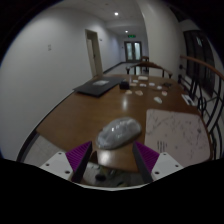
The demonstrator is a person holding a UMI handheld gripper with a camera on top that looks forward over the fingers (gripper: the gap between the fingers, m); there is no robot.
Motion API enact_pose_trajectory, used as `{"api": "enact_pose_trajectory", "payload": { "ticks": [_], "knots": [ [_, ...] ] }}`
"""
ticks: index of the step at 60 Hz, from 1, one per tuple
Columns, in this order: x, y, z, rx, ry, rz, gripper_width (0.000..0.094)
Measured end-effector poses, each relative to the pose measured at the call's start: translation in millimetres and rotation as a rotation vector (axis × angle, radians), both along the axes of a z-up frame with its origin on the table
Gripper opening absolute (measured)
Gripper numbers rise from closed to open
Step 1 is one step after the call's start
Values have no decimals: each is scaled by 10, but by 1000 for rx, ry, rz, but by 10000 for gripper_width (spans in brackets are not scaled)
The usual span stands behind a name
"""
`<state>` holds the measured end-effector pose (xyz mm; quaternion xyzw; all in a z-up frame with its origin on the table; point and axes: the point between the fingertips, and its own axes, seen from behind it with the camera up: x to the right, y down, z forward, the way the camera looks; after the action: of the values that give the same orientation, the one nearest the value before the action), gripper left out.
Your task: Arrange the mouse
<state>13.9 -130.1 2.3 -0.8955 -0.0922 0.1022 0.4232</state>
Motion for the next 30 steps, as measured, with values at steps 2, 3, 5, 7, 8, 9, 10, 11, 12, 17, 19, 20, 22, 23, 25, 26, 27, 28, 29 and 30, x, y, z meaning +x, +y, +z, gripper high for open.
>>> {"api": "enact_pose_trajectory", "payload": {
  "ticks": [2,3,5,7,8,9,10,11,12,17,19,20,22,23,25,26,27,28,29,30],
  "knots": [
    [0,106,31,35,-11,-8,836],
    [3,116,15,28,-16,-13,840],
    [90,173,99,33,-24,-17,853],
    [61,259,48,32,-31,-20,846],
    [57,270,55,32,-34,-21,851],
    [56,288,59,32,-37,-22,848],
    [58,314,70,34,-41,-22,847],
    [60,344,73,36,-48,-21,848],
    [87,384,87,36,-53,-18,846],
    [139,438,87,30,-100,-36,843],
    [139,464,95,38,-109,-36,833],
    [218,440,166,36,-99,-36,750],
    [256,442,179,43,-98,-46,584],
    [280,442,195,48,-101,-51,501],
    [306,408,226,43,-94,-57,480],
    [318,380,248,39,-98,-53,462],
    [326,352,266,35,-104,-45,438],
    [329,330,297,34,-105,-34,411],
    [315,302,330,31,-98,-21,393],
    [400,257,321,21,-84,-2,363]
  ]
}}
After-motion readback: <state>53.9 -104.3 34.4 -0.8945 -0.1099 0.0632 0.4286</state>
